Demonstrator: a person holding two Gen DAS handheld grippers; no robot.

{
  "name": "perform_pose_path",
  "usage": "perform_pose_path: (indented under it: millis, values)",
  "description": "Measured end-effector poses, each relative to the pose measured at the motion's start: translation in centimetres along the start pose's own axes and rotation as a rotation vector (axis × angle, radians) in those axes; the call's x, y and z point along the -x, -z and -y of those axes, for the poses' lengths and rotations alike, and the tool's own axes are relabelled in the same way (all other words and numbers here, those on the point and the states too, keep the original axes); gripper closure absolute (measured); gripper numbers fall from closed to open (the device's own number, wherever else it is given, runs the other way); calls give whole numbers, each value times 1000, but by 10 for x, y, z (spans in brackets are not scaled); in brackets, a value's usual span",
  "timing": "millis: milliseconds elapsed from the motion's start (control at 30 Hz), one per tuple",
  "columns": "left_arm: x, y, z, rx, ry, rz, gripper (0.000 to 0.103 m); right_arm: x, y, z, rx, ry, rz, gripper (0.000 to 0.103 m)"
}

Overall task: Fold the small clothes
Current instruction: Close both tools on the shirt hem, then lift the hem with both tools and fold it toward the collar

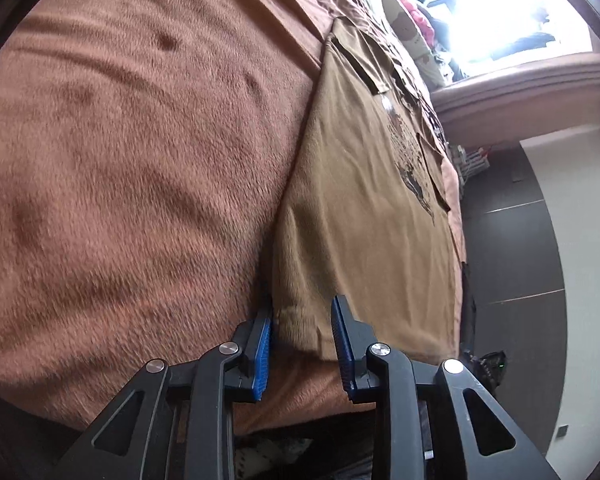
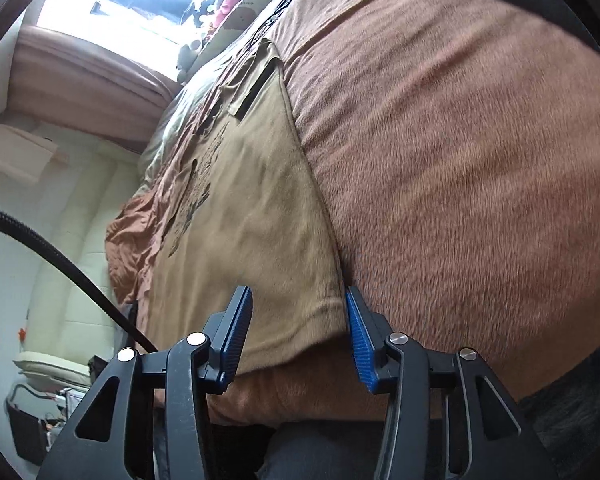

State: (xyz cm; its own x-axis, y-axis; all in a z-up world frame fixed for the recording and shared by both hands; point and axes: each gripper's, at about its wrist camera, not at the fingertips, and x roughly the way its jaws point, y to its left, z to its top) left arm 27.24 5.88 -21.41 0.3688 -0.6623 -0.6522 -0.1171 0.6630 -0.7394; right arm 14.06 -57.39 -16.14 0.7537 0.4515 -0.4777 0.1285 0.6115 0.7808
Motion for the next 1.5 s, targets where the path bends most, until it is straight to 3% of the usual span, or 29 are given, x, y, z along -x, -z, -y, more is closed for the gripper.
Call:
perform_pose_path:
  millis: [200,633,667,700,733,767,867,1000,1500]
  values:
    - [-2,2,1,33,1,38,73,-1,1,12,-40,-28,22,58]
    - [-11,-8,6,87,-27,112,74,-20,2,-9,-44,57,82,72]
    - [-12,-8,5,88,-33,116,80,-22,2,-9,-45,68,83,78]
    - [-13,-9,4,90,-40,117,93,-22,1,-9,-50,77,81,81]
    - [-16,-10,2,100,-63,114,98,-23,1,-10,-57,81,79,91]
    - [-16,-10,0,108,-50,114,98,-22,0,-10,-66,84,75,99]
    - [-2,-10,0,69,-20,153,99,-14,0,-17,-60,97,88,101]
    - [14,-10,-4,79,28,152,99,2,3,-32,-34,68,105,102]
    - [96,2,12,31,245,280,99,64,39,-72,24,-101,170,103]
